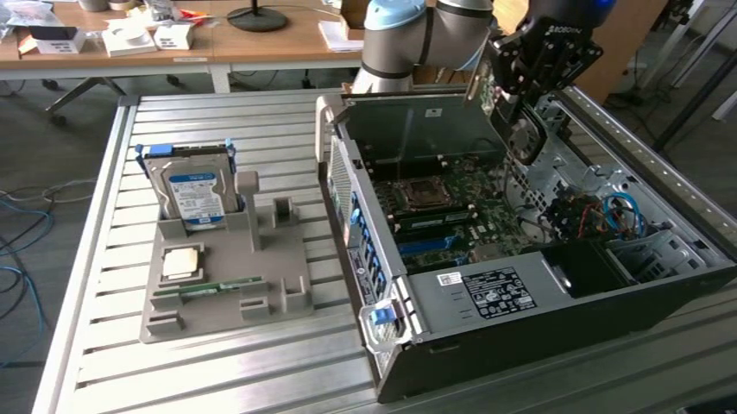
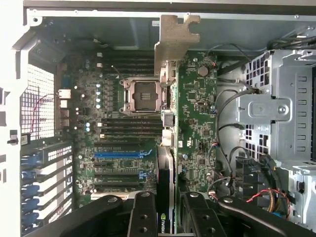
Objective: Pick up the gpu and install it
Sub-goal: 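Pick up the gpu and move the gpu toward the slot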
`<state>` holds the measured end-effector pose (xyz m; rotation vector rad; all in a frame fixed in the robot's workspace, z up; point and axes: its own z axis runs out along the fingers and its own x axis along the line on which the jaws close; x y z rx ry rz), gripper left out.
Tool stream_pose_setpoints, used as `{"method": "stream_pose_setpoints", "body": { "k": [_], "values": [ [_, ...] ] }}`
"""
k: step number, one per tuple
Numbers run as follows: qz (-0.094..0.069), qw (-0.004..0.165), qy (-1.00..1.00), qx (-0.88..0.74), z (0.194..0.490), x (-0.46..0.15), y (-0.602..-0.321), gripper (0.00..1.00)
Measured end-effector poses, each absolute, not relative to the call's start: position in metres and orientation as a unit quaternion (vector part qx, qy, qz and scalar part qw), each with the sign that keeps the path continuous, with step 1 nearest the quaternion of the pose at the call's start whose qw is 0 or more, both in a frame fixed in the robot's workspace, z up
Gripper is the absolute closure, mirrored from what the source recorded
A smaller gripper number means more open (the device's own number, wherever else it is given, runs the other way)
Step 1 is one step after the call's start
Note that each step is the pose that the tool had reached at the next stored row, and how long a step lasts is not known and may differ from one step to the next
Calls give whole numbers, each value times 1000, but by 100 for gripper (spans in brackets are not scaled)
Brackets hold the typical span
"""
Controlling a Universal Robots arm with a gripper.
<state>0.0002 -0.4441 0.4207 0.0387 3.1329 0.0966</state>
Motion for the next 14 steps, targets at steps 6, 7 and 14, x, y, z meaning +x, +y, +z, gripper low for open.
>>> {"method": "stream_pose_setpoints", "body": {
  "k": [6, 7, 14],
  "values": [
    [31, 3, 999, 12, 410, 0, -444, 74],
    [31, 3, 999, 12, 408, 0, -444, 74],
    [31, 3, 999, 12, 395, 0, -444, 74]
  ]
}}
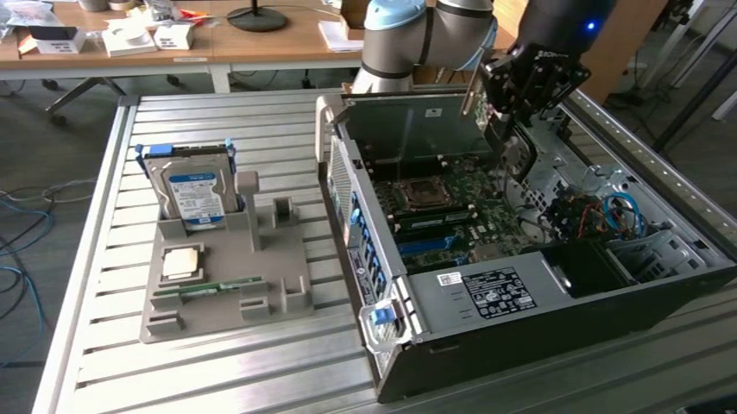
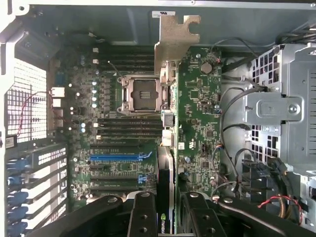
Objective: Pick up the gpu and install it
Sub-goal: 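Pick up the gpu and move the gpu toward the slot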
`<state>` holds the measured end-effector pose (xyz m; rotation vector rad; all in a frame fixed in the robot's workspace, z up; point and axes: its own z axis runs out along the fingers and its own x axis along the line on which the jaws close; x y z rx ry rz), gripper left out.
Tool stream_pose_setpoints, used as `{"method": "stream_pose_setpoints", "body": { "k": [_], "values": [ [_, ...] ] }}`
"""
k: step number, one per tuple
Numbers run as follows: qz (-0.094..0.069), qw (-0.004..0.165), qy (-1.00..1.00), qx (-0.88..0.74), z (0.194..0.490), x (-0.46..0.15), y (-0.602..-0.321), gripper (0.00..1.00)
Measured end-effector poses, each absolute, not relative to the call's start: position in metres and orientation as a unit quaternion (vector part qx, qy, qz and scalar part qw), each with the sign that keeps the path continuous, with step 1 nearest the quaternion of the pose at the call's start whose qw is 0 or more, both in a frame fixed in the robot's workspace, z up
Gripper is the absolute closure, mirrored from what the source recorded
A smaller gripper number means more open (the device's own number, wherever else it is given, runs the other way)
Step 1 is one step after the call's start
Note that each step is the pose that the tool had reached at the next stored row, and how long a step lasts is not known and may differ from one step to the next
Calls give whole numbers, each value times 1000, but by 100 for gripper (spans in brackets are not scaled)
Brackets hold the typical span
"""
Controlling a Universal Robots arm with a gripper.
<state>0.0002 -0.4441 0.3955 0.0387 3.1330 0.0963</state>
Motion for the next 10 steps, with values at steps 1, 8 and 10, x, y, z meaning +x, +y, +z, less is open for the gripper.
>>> {"method": "stream_pose_setpoints", "body": {
  "k": [1, 8, 10],
  "values": [
    [31, 3, 999, 12, 395, 0, -444, 74],
    [31, 3, 999, 12, 395, 7, -444, 74],
    [31, 3, 999, 12, 395, 10, -444, 74]
  ]
}}
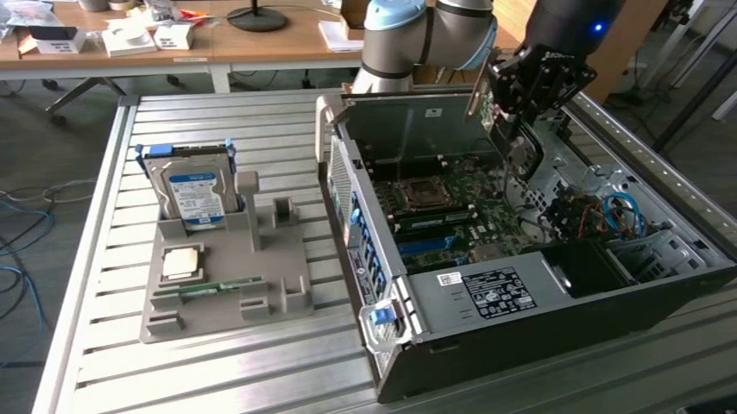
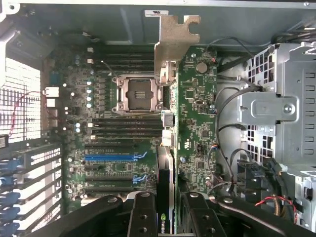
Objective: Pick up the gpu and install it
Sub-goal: 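Pick up the gpu and move the gpu toward the slot, then insert the gpu into the slot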
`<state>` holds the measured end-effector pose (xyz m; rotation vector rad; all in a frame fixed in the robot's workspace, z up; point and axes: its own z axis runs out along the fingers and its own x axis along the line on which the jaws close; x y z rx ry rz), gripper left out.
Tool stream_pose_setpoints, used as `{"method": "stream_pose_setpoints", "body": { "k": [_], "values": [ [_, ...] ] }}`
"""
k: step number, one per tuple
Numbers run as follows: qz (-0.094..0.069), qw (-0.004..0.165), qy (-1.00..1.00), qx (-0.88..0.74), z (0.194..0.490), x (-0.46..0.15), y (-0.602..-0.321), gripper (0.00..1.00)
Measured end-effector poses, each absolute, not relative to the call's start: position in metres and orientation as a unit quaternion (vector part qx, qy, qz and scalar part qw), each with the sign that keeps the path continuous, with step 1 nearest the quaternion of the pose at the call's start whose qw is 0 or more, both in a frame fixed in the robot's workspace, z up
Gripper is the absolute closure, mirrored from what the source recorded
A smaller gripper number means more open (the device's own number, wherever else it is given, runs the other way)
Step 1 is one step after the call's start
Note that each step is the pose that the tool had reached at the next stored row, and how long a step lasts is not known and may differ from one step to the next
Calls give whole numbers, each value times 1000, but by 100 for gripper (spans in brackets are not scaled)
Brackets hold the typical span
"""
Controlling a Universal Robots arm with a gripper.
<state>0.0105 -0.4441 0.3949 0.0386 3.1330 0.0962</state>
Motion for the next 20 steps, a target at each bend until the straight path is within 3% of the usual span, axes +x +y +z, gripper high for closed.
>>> {"method": "stream_pose_setpoints", "body": {
  "k": [20],
  "values": [
    [31, 3, 1000, -7, 395, 11, -444, 74]
  ]
}}
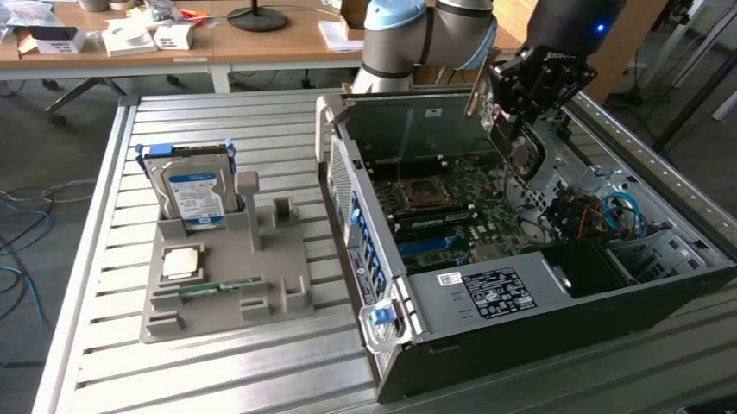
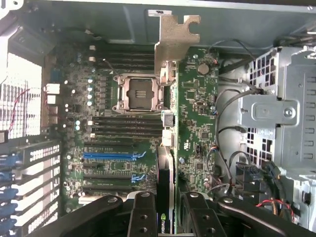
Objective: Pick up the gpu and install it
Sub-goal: 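Insert the gpu into the slot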
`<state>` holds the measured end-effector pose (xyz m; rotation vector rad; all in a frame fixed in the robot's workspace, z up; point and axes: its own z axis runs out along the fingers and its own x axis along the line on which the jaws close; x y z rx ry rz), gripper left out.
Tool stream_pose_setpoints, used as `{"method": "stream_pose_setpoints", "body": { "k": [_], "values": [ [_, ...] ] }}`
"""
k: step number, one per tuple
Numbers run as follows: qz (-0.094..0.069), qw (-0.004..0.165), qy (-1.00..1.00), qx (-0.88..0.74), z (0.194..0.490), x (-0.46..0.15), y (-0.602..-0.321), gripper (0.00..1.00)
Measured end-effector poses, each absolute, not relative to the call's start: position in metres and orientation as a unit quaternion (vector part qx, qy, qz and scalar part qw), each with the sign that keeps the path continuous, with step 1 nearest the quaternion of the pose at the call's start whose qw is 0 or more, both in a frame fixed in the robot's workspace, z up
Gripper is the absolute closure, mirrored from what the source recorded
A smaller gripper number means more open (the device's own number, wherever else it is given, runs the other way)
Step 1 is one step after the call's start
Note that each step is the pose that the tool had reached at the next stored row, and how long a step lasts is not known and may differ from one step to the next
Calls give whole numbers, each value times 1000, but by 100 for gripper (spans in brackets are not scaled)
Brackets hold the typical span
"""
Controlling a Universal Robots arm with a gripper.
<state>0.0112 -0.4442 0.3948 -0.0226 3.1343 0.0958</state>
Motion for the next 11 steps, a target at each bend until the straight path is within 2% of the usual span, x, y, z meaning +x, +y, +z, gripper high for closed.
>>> {"method": "stream_pose_setpoints", "body": {
  "k": [11],
  "values": [
    [29, 0, 995, -98, 394, 11, -444, 74]
  ]
}}
